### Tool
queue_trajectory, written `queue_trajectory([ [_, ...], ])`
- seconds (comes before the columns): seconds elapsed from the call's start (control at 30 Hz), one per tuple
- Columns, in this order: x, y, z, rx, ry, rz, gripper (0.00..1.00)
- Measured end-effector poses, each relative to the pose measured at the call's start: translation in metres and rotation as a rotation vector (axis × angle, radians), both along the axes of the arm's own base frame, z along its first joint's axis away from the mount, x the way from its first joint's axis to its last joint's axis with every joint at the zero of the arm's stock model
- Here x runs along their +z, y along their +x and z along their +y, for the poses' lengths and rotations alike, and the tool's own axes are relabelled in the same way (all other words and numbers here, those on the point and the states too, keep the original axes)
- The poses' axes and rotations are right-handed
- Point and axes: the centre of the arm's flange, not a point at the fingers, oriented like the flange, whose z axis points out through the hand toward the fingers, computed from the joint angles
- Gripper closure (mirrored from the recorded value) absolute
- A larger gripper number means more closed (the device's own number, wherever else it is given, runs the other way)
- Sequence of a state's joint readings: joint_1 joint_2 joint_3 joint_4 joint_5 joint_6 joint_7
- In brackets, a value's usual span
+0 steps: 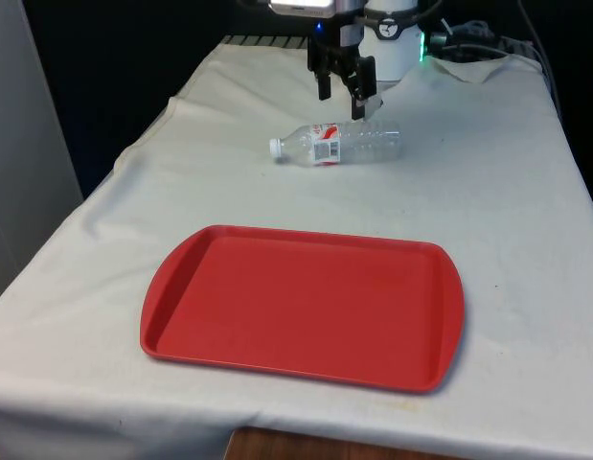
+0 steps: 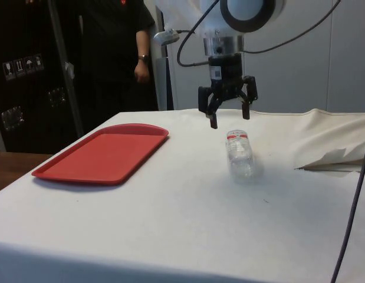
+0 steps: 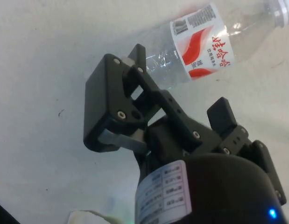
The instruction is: Place the bottle upright on the tray.
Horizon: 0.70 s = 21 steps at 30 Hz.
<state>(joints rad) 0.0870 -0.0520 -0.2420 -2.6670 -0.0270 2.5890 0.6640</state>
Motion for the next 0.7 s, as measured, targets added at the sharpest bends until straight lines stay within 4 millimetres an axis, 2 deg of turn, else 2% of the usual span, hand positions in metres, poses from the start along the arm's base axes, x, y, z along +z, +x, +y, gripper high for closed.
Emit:
queue_trajectory([
  [0.7,-0.0001,-0.001,-0.009,-0.103,-0.002,-0.004,0.0],
])
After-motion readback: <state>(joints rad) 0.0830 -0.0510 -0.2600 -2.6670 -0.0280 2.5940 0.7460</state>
